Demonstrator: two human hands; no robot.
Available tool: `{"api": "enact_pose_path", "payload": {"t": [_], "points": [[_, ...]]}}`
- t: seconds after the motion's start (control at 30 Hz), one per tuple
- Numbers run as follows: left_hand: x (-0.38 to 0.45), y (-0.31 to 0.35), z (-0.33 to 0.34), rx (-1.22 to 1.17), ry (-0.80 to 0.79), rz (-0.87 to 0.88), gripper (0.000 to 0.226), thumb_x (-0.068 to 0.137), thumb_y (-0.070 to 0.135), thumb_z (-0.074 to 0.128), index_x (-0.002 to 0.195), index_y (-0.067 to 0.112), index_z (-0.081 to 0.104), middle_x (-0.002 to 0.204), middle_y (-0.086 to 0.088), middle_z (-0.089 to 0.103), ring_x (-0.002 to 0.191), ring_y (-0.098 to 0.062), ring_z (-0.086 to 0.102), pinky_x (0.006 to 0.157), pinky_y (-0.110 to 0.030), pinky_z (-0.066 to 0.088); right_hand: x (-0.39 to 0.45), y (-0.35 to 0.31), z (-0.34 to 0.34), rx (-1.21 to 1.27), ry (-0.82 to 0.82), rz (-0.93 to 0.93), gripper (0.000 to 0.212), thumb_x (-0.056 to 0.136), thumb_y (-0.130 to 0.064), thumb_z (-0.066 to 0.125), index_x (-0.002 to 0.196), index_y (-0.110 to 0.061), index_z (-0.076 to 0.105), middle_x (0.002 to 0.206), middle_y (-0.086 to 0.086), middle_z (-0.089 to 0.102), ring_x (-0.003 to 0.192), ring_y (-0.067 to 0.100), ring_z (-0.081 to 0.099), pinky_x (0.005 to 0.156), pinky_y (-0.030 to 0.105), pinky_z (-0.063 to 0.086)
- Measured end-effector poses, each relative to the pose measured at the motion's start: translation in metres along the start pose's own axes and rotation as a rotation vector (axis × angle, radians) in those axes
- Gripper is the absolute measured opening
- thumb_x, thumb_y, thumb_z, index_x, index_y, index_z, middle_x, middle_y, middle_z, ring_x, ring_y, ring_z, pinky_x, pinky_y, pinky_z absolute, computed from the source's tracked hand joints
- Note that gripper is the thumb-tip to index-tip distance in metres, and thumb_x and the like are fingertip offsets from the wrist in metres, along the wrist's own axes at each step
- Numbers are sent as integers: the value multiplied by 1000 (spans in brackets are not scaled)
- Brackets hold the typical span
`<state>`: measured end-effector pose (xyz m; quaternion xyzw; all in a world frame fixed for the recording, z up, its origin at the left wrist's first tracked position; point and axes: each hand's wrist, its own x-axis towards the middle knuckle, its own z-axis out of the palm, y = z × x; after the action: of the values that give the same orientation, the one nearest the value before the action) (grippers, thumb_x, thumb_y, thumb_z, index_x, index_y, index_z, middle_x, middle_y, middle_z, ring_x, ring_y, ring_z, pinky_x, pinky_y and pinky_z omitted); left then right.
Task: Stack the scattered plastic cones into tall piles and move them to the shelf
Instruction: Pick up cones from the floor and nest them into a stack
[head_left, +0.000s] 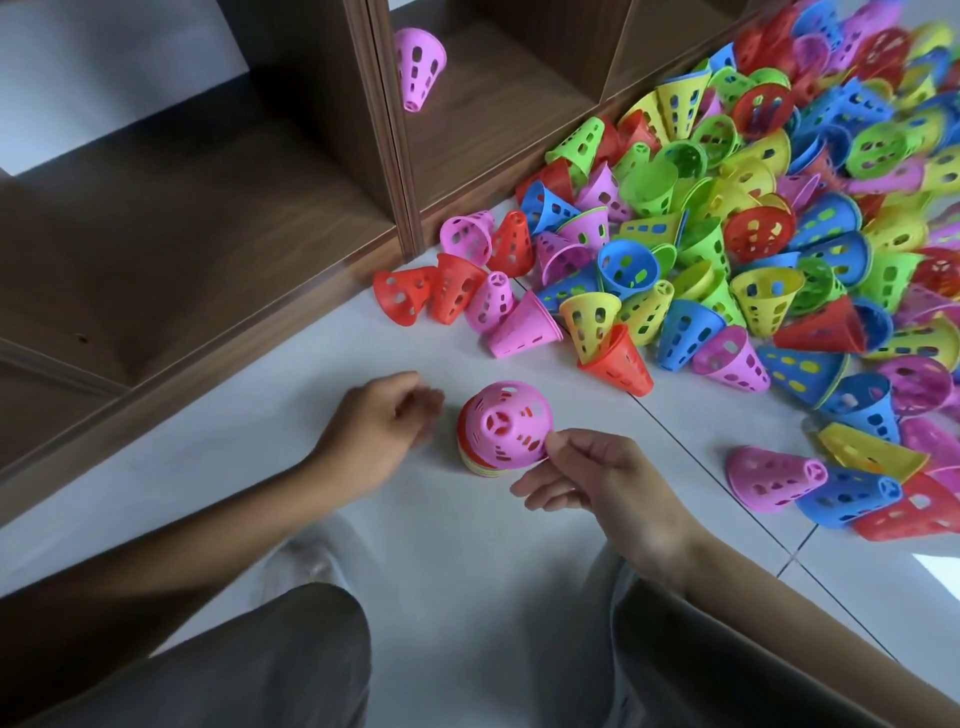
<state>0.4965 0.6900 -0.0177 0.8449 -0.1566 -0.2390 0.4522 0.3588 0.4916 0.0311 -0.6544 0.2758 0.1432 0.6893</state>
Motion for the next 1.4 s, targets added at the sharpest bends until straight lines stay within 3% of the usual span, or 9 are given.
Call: {"api": "enact_pose_path", "payload": {"t": [0.3,0.4,0.57,0.7,0.87,0.93,1.03,1.2,1.4], "points": [[85,32,-21,335,114,283,4,91,23,65,92,19,63,88,10,61,69,-7,57,69,-26,47,21,-2,-26,-275,221,-74,20,97,-10,53,88,-15,70,77,-1,75,70,23,69,74,39,56],[112,38,-22,466,155,351,16,89,18,68,104,19,64,99,12,56,66,-7,51,71,-25,43,44,-9,-34,-338,298,-166,16,96,-10,57,92,-20,69,85,-5,74,66,14,69,68,27,54],[144,36,-18,501,21,395,44,89,3,68,132,3,60,133,-12,59,78,2,43,78,6,25,81,-18,-40,-634,304,-331,20,95,-21,62,114,-27,67,117,-9,61,78,8,65,71,11,44],[158,30,-14,560,24,374,43,86,-2,68,129,-1,62,128,-18,62,108,-31,61,89,-13,34,104,-24,-39,-805,198,-362,34,96,-21,61,131,-21,63,145,-1,46,72,2,59,81,16,40],[151,23,-18,642,90,383,20,81,3,72,100,9,71,105,-8,66,91,-32,63,80,-40,53,116,-22,-37,-882,164,-313,40,97,-23,60,136,-18,58,145,4,48,110,26,63,100,29,42],[141,22,-23,668,131,355,10,84,15,74,93,17,71,95,-1,67,84,-28,63,70,-42,53,116,-19,-37,-890,172,-337,39,96,-19,62,135,-15,59,139,5,53,106,26,64,96,26,42],[123,29,-30,561,201,280,5,85,20,74,90,21,72,84,7,70,77,-18,64,68,-38,53,113,-14,-37,-877,196,-361,37,94,-17,65,131,-16,63,131,3,57,86,18,62,83,20,39],[85,43,-37,138,308,65,7,85,18,74,89,23,73,77,13,71,65,2,62,68,-24,51,102,-6,-39,-706,234,-388,30,92,-15,69,122,-17,70,119,-2,62,107,17,58,91,27,48],[30,69,-42,-371,360,-82,6,89,14,73,94,17,73,87,-6,72,67,-10,63,64,-21,54,78,-7,-47,-399,311,-330,21,89,-9,72,106,-21,75,112,-5,69,97,10,67,90,17,50]]}}
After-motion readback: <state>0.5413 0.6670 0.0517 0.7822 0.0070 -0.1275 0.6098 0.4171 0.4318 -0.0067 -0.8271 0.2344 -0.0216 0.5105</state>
